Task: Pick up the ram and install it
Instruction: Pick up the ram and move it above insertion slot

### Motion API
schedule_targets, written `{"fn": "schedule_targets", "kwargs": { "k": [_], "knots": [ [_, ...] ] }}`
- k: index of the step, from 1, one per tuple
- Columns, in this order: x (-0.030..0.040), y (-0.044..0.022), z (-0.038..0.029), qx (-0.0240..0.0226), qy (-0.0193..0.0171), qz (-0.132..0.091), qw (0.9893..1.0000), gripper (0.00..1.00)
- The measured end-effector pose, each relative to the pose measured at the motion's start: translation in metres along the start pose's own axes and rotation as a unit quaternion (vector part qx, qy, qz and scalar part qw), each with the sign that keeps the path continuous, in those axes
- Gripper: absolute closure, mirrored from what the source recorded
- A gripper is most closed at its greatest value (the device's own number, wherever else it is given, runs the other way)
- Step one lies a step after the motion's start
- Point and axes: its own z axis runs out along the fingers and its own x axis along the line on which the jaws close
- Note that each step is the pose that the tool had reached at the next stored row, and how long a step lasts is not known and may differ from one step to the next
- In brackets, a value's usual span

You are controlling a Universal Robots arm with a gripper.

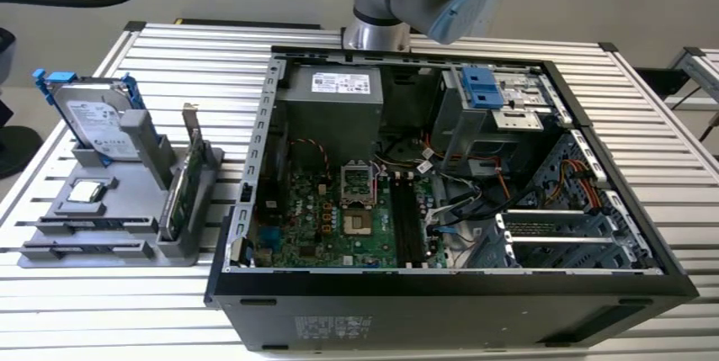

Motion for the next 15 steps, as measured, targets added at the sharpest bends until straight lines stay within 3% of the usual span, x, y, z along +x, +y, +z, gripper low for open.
{"fn": "schedule_targets", "kwargs": {
  "k": [6, 15],
  "knots": [
    [-0.0005, -0.0066, -0.0003, 0.0000, 0.0000, 0.000, 1.0000, 1.00],
    [-0.0005, -0.0068, 0.0003, 0.0000, 0.0000, 0.000, 1.0000, 1.00]
  ]
}}
